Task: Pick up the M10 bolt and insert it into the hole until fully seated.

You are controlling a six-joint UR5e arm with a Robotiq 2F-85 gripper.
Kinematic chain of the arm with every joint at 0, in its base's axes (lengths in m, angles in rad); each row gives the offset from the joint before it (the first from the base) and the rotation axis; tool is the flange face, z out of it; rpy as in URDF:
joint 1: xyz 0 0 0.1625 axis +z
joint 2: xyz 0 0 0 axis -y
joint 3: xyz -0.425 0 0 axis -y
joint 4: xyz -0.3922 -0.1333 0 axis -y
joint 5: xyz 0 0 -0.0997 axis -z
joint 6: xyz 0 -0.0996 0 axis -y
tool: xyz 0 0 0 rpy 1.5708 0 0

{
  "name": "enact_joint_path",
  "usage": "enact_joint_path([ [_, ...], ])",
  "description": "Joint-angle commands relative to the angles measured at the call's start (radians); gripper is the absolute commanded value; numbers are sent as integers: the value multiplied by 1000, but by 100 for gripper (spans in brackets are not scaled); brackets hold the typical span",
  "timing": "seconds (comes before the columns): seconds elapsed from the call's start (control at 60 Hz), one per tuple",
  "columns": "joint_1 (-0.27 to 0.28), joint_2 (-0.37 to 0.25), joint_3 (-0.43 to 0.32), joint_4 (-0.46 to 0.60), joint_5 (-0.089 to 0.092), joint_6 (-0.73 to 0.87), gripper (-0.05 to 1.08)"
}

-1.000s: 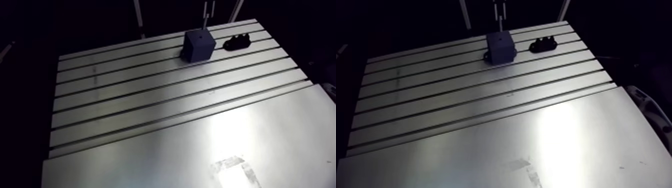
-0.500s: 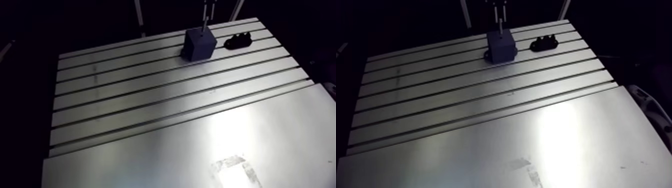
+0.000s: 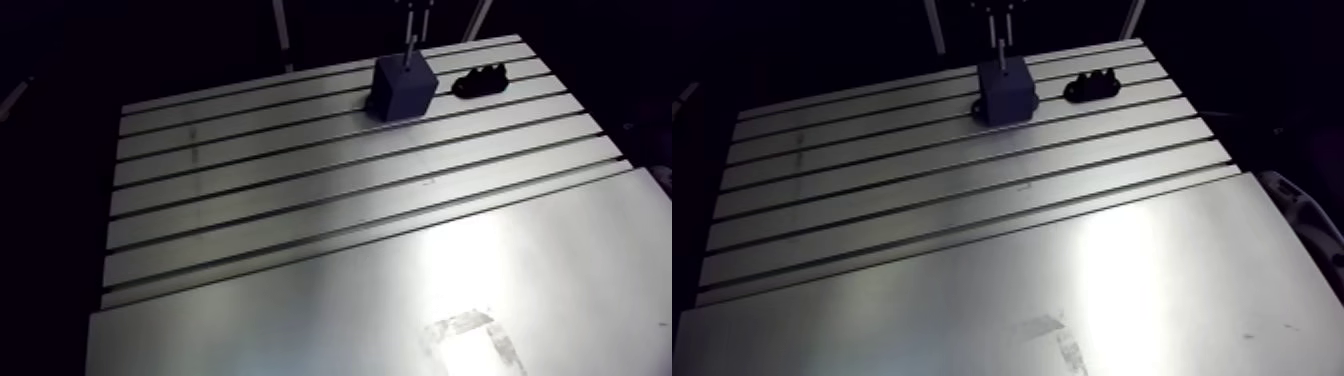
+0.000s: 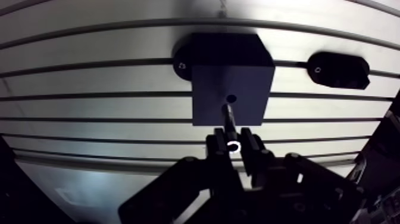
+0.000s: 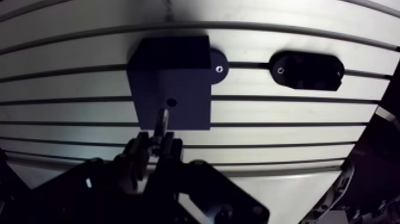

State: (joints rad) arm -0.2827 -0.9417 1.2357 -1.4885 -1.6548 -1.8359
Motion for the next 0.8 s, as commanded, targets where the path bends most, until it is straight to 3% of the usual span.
enact_joint_path([
  [0.017, 0, 1, -3, 1, -1, -1, 108],
  [0.8, -1, 10, -5, 0, -3, -1, 108],
])
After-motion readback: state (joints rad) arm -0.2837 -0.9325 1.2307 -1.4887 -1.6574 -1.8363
